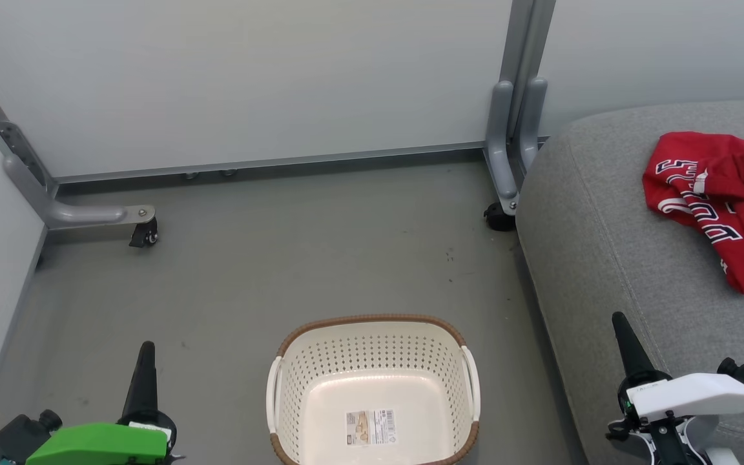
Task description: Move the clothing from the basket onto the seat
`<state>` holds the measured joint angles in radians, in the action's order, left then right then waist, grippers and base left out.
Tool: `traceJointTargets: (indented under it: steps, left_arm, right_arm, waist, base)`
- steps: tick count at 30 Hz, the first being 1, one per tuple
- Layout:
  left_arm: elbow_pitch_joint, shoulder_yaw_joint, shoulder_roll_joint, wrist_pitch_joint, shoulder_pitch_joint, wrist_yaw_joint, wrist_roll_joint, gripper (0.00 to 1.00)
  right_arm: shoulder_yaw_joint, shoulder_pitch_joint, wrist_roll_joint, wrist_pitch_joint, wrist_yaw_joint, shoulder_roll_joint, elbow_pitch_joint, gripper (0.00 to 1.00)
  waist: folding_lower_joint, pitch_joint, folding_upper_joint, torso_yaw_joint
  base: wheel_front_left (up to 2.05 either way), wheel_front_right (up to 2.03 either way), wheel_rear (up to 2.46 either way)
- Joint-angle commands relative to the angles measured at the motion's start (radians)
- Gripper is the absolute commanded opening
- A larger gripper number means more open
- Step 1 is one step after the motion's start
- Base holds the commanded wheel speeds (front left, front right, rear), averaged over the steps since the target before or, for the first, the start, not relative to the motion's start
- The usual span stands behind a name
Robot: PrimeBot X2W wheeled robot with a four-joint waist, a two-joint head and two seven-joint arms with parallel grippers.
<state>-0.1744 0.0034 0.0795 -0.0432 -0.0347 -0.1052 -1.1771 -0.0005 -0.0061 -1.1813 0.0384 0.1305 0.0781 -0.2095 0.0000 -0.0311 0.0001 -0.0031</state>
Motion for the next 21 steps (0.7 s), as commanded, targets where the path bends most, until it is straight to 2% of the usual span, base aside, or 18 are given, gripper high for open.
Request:
traceJointTargets:
  steps: [1, 21]
  left_arm:
    - [0.001, 0.009, 0.010, 0.006, 0.030, -0.005, -0.028, 0.00]
    - [-0.029, 0.033, 0.009, 0.055, 0.082, -0.015, -0.216, 0.00]
  right_arm:
    - [-0.007, -0.027, -0.030, -0.008, 0.001, 0.006, 0.004, 0.00]
    - [-0.037, -0.060, -0.212, -0.057, 0.001, 0.004, -0.012, 0.00]
  waist:
    - [0.0000, 0.001, -0.0001, 0.000]
    - [0.0000, 0.013, -0.0001, 0.001]
  base:
    - [0.00, 0.00, 0.00]
    - [0.00, 0.00, 0.00]
